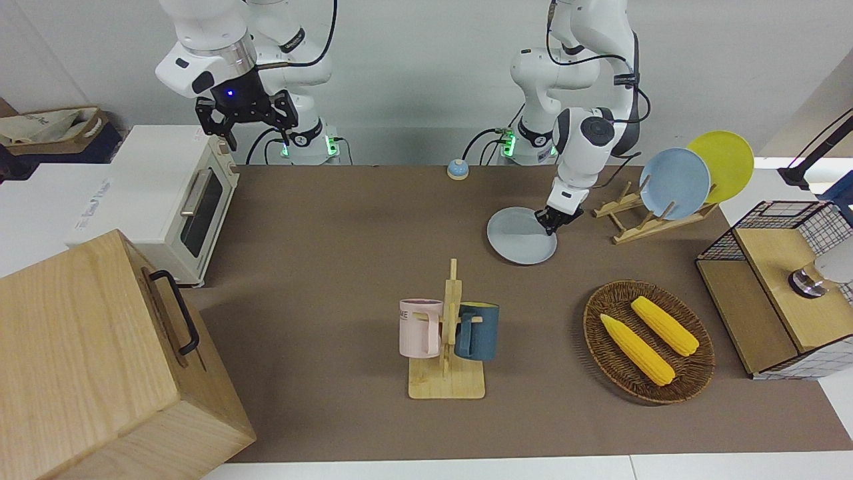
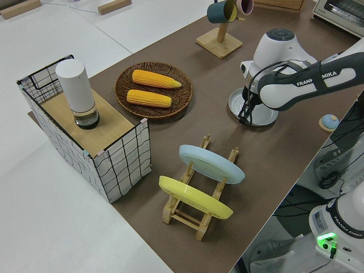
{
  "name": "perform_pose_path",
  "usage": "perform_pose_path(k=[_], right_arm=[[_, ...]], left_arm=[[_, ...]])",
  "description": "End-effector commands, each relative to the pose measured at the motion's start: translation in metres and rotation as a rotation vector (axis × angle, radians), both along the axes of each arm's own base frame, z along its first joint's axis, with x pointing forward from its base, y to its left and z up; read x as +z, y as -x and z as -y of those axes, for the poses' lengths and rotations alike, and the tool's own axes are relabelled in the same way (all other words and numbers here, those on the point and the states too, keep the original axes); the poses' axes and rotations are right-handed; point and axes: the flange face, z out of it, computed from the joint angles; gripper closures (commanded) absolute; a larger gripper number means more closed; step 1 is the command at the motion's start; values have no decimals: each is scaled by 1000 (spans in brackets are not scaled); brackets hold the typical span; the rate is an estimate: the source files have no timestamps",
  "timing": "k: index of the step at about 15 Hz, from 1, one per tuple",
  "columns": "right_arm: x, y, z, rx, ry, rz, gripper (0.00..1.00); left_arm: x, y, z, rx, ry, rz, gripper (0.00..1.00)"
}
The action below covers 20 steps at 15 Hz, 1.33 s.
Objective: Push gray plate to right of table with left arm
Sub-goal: 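Push the gray plate with the left gripper toward the right arm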
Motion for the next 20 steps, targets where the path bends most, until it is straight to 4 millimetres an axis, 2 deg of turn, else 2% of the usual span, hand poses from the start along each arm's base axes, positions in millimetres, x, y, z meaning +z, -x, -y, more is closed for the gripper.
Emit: perform_pose_path(k=[1,6,13,17,20], right_arm=[[4,3,1,-15,-2,-4,17],[4,3,1,-15,-4,-5,17],[4,3,2,-17,-4,-5,17],[4,3,2,-17,-4,-5,17],[4,3,2,-17,-4,-5,17]], left_arm=[[-22,-4,20,30,-7,-6,1000],[-17,-2,63,81,-5,2,1000],[-12,14,149,162,-1,-14,1000],[-2,28,195,208,7,-9,1000],[6,29,233,230,-7,-27,1000]])
